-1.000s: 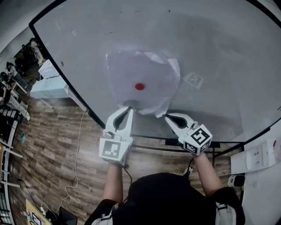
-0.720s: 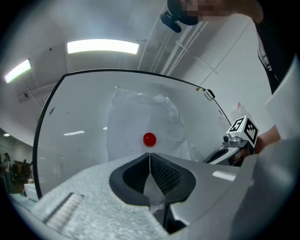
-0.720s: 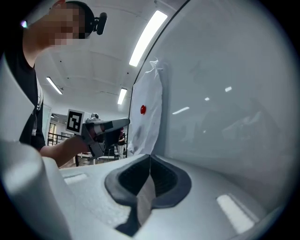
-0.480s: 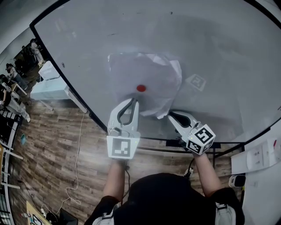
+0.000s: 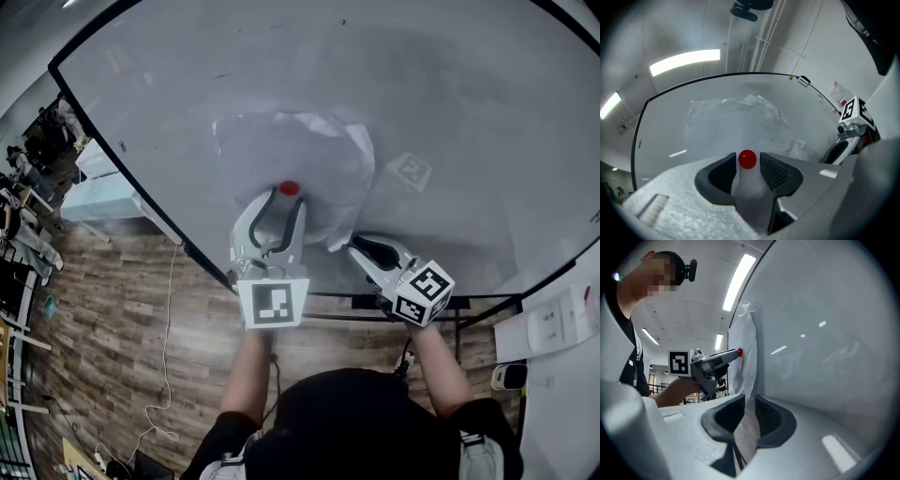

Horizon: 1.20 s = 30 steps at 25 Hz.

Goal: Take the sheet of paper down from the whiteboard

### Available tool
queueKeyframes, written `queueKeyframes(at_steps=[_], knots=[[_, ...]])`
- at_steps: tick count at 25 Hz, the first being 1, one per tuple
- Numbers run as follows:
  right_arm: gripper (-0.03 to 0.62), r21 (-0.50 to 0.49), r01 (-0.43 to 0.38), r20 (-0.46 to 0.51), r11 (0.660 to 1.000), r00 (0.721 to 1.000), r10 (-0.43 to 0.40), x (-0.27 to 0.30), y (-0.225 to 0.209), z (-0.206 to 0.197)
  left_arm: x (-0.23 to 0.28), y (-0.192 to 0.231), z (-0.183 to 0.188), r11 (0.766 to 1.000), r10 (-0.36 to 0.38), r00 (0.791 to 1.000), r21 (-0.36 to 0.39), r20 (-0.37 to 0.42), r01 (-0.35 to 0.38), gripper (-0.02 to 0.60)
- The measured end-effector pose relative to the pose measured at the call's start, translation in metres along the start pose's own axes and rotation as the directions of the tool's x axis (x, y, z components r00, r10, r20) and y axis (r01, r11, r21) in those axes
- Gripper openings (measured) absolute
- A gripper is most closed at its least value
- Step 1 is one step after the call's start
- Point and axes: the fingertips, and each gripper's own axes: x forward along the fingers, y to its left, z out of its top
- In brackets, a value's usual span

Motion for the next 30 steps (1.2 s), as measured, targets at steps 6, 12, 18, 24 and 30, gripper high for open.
queueKeyframes(at_steps=[6, 12, 18, 24, 30], knots=[[0.074, 0.001, -0.009, -0.01, 1.0, 1.0, 0.009, 0.0, 0.0, -0.002, 0.009, -0.001, -0.002, 0.998, 0.026, 0.999, 0.05, -0.023, -0.025, 0.153], [0.074, -0.016, -0.009, -0.013, 1.0, 1.0, 0.008, -0.002, -0.003, -0.001, 0.01, 0.003, -0.001, 0.996, 0.071, 0.997, 0.05, 0.001, -0.071, 0.152], [0.074, 0.004, -0.004, 0.018, 1.0, 1.0, 0.004, -0.002, -0.008, 0.005, 0.013, 0.002, -0.002, 0.995, 0.07, 0.998, 0.073, 0.002, -0.07, 0.138], [0.091, 0.05, -0.039, 0.062, 0.998, 0.997, 0.036, 0.001, -0.005, 0.013, 0.012, 0.002, -0.001, 0.995, 0.074, 0.997, 0.064, 0.018, -0.075, 0.132], [0.101, 0.093, -0.065, 0.078, 0.994, 0.995, 0.058, 0.008, -0.001, 0.017, 0.011, 0.002, 0.001, 0.996, 0.067, 0.998, 0.059, 0.019, -0.068, 0.132]])
